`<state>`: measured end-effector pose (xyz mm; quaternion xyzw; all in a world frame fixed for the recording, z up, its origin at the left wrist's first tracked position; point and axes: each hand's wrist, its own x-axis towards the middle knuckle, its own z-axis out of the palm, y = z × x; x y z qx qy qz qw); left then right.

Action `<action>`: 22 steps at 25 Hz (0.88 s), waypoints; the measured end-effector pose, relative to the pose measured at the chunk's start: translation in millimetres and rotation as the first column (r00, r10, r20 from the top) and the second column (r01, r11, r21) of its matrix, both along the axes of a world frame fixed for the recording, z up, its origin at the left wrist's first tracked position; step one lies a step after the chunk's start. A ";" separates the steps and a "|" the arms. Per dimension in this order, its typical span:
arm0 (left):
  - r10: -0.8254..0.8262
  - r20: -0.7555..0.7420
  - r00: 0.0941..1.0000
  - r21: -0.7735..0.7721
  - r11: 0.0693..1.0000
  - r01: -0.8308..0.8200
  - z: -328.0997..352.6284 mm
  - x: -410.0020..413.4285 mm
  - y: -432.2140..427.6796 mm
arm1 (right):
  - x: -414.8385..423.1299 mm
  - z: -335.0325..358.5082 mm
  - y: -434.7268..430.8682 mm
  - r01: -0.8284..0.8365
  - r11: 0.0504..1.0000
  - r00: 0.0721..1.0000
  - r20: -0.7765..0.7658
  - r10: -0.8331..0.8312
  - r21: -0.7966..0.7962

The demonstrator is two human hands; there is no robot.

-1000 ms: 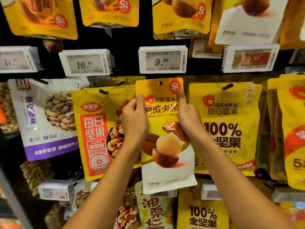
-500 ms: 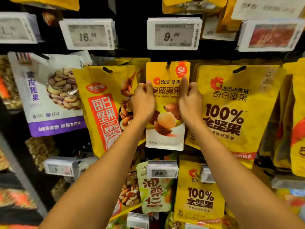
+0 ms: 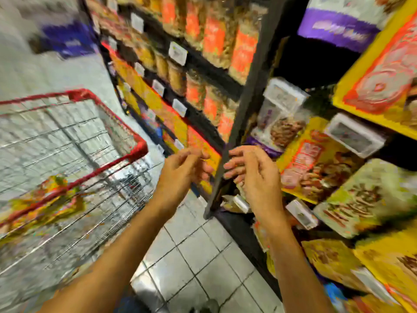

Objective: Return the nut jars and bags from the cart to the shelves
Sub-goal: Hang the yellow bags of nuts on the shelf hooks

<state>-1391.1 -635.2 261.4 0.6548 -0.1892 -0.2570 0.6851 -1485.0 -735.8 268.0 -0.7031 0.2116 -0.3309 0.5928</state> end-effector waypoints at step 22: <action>0.615 -0.788 -0.037 0.456 0.542 -0.706 -381.0 378.0 451.0 | 585.8 -407.1 389.2 -0.656 0.750 0.206 -0.937 0.282 0.081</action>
